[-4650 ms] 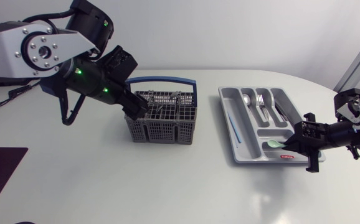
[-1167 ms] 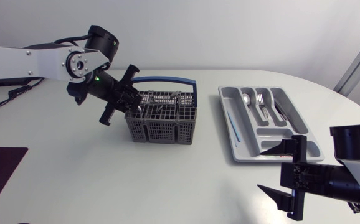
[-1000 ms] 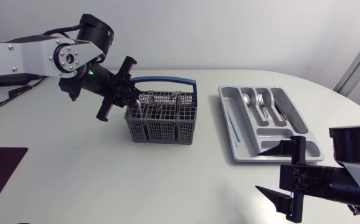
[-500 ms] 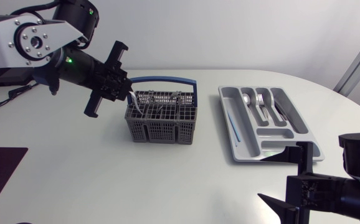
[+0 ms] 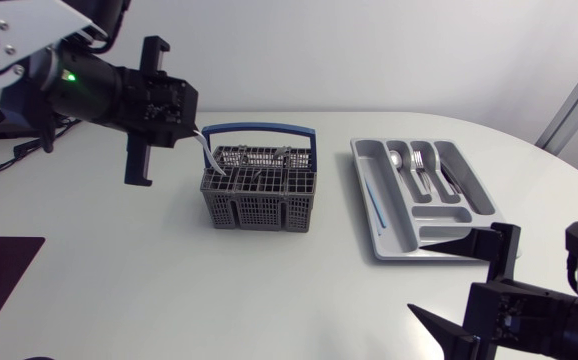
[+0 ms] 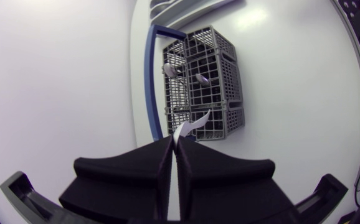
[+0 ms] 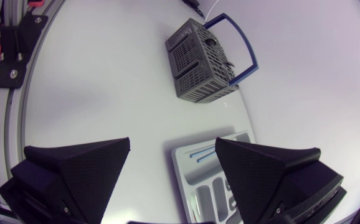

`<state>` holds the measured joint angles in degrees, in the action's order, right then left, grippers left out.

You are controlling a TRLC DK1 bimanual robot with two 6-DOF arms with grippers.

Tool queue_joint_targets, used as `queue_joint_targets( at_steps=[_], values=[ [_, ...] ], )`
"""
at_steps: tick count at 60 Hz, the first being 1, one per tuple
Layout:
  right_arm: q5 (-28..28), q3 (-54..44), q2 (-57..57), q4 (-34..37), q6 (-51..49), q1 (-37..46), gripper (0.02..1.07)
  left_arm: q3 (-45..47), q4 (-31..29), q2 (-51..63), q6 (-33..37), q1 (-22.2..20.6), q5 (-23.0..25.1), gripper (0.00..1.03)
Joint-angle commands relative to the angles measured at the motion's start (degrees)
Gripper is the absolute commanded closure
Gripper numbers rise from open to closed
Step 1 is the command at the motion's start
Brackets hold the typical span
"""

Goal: Unload the cutlery basket into the drawer organizer.

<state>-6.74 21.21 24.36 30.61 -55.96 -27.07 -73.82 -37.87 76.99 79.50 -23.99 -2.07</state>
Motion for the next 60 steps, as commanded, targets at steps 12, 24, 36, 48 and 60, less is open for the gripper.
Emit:
queue_joint_targets(
  at_steps=[12, 24, 36, 48, 60],
  values=[
    [5.34, 4.36, 4.29, -9.25, 12.2, -2.81, 0.08, -7.04, -8.1, -3.51, -25.45, -4.66, -0.4, 1.0],
    [16.94, 6.65, 9.92, -17.6, 19.58, -11.16, 0.15, -9.85, -9.42, 1.67, -47.42, -6.42, 6.2, 1.0],
    [25.64, 7.35, 15.45, -24.19, 23.27, -17.31, 0.29, -9.94, -7.75, 6.68, -61.57, -9.5, 9.27, 1.0],
    [28.36, 7.62, 19.5, -29.73, 23.88, -19.51, 0.43, -12.4, -6.52, 11.25, -71.95, -13.54, 11.91, 1.0],
    [28.36, 7.53, 21.7, -33.25, 24.59, -19.78, 0.43, -15.12, -4.85, 15.47, -76.96, -15.12, 15.07, 1.0]
  ],
)
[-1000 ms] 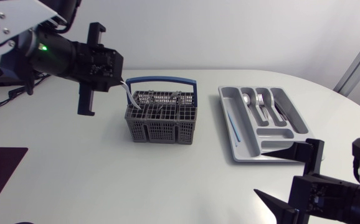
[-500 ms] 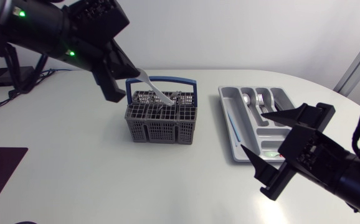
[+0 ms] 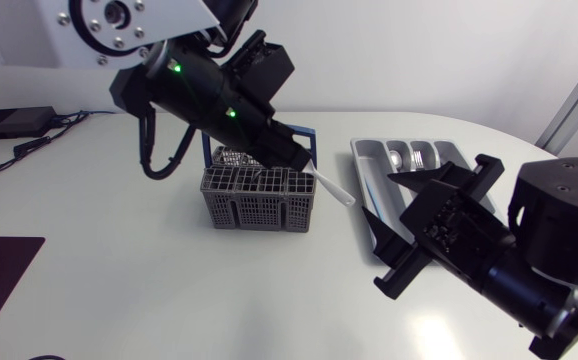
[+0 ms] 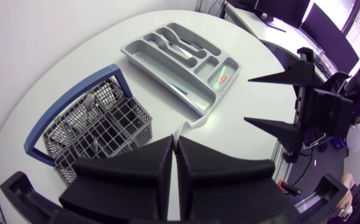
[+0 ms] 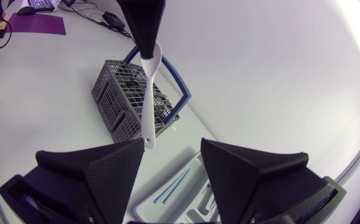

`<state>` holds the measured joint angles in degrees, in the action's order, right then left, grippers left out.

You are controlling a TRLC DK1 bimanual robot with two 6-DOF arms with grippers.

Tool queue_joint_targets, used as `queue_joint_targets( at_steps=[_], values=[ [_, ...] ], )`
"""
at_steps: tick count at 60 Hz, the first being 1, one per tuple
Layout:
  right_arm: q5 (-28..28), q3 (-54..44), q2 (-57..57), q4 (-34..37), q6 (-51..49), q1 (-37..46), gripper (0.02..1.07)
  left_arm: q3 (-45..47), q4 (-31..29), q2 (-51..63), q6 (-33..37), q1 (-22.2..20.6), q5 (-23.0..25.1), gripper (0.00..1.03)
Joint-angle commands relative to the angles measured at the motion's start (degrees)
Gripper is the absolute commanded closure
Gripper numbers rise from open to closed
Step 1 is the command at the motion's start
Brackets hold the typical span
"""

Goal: Unload the cutlery basket into the drawer organizer.

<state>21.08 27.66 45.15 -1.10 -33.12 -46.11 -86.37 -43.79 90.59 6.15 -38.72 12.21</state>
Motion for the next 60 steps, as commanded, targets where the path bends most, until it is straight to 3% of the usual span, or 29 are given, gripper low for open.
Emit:
queue_joint_targets(
  at_steps=[1, 19, 36, 53, 60],
  values=[
    [0.54, 1.08, 0.91, -1.62, 1.84, -0.83, 0.43, -2.84, 1.34, 2.14, -4.22, -0.39, 0.8, 1.0],
    [0.72, 1.87, 5.74, -6.81, 2.8, -1.79, 0.44, -4.69, 1.6, 3.28, -6.06, -1.8, 0.98, 1.0],
    [2.12, 1.78, 10.84, -13.4, 2.71, -1.88, 0.48, -3.81, 1.43, 3.28, -7.38, -2.33, 3.96, 1.0],
    [3.0, 1.34, 11.9, -15.6, 1.04, -2.06, 0.77, -3.72, 1.08, 3.37, -8.09, -1.8, 6.07, 1.0],
    [3.0, 0.99, 12.77, -16.3, 0.69, -2.06, 0.8, -3.81, 1.08, 3.37, -8.35, -1.89, 6.25, 1.0]
  ],
)
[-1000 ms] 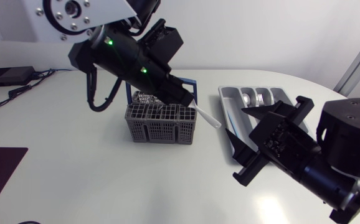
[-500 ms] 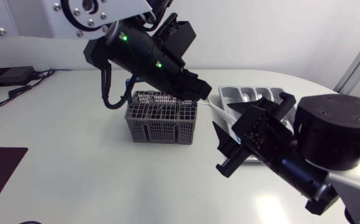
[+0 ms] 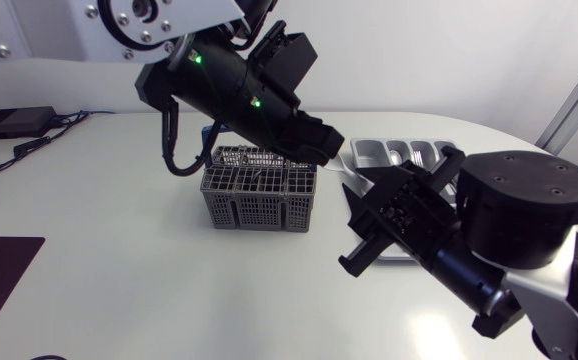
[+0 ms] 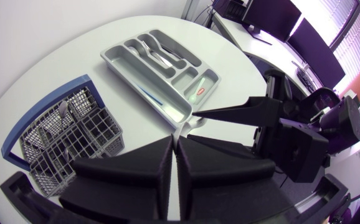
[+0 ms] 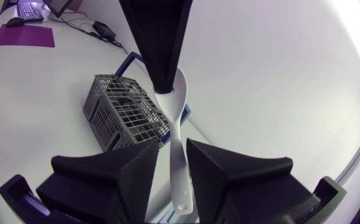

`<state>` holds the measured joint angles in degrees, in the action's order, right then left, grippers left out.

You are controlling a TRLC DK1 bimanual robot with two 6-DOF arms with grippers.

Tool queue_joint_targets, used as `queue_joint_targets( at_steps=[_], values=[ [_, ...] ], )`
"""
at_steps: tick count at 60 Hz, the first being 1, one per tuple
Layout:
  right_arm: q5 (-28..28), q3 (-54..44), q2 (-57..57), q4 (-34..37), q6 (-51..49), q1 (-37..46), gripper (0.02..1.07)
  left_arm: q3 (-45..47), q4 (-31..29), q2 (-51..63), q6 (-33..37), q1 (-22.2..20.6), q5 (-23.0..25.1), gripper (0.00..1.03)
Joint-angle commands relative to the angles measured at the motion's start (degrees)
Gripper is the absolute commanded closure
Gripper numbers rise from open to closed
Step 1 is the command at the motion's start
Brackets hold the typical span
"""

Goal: Unload the cutlery basket into the drawer organizer.

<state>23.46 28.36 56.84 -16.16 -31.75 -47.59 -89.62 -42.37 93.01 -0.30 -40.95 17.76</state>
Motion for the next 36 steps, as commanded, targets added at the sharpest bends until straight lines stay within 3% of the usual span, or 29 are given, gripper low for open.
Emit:
queue_joint_targets(
  at_steps=[1, 19, 30, 31, 34, 36],
  values=[
    [0.62, 0.29, 1.17, -1.33, -0.68, -0.57, 0.8, -0.55, -0.35, 1.03, -1.9, 0.34, 0.87, 1.0],
    [0.79, -0.06, 1.7, -2.12, -1.65, -0.75, 0.98, -0.55, -1.05, 1.82, -2.34, 0.17, 2.63, 1.0],
    [0.71, -0.41, 1.96, -2.12, -2.09, -0.83, 1.0, -0.99, -1.14, 1.56, -2.61, 0.43, 4.04, 0.98],
    [0.71, -0.41, 1.96, -2.12, -2.09, -0.83, 1.0, -1.08, -1.14, 1.56, -2.61, 0.52, 4.13, 0.96],
    [0.71, -0.59, 1.87, -2.12, -2.18, -0.83, 1.0, -1.17, -1.14, 1.21, -2.69, 1.05, 4.13, 0.71],
    [0.71, -0.85, 1.7, -2.03, -2.18, -0.83, 1.01, -1.25, -0.96, 0.77, -2.69, 1.22, 4.04, 0.66]
  ],
)
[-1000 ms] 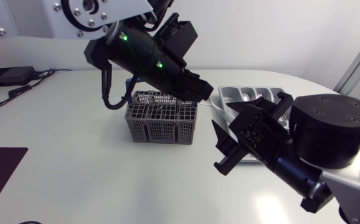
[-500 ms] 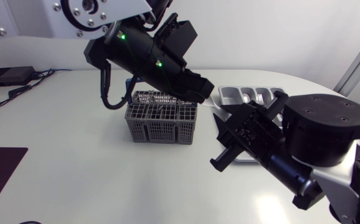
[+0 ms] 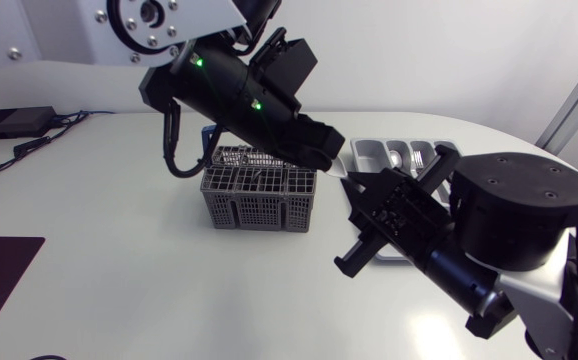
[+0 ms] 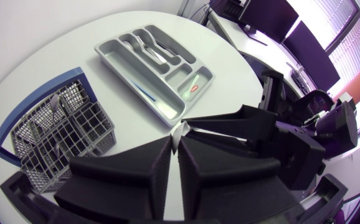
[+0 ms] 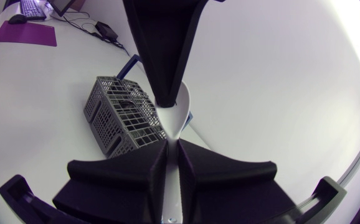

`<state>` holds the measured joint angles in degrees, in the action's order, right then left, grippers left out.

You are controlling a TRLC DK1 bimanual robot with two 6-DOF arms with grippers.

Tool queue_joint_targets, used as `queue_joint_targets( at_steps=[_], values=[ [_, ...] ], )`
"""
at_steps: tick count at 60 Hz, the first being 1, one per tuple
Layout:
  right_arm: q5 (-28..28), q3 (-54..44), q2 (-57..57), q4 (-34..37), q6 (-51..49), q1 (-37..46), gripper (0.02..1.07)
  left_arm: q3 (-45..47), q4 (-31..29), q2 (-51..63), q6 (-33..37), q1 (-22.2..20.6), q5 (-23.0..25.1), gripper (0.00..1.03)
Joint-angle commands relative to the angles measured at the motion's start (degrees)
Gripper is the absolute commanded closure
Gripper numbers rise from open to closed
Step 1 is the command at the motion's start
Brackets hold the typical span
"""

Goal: Unload the cutlery basket into the drawer organizer.

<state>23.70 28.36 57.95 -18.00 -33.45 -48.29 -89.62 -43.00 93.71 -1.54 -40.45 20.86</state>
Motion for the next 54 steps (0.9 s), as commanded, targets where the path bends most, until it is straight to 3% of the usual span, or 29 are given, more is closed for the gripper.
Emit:
queue_joint_targets(
  at_steps=[1, 10, 19, 28, 43, 50, 54],
  values=[
    [0.47, -1.03, 0.58, -0.19, -0.47, -0.13, 1.01, -1.25, -0.24, -0.11, -1.45, 0.72, 0.93, 0.66],
    [0.38, -1.46, -0.03, 0.77, -0.83, -0.13, 1.01, -1.52, -0.33, -0.72, -1.54, 1.51, 1.55, 0.66],
    [-0.15, -1.64, -2.32, 3.76, -1.0, 0.13, 1.01, -2.49, -0.15, -2.04, -0.39, 3.8, 1.46, 0.38],
    [-4.1, -3.13, -6.71, 9.39, -1.53, 2.24, 1.01, -4.51, -0.06, -3.45, 4.18, 9.86, -0.21, 0.37],
    [-17.29, -5.07, -14.89, 18.61, -4.87, 15.77, 1.01, -2.92, 0.11, -2.22, 14.2, 17.42, -2.23, 0.36],
    [-21.68, -5.95, -15.85, 20.02, -6.98, 20.87, 1.01, -0.02, 0.99, -2.31, 17.45, 16.98, -5.13, 0.37],
    [-24.76, -6.12, -15.77, 20.46, -7.59, 24.83, 1.01, 5.07, 5.3, -3.36, 21.76, 13.82, -13.39, 0.37]
  ],
)
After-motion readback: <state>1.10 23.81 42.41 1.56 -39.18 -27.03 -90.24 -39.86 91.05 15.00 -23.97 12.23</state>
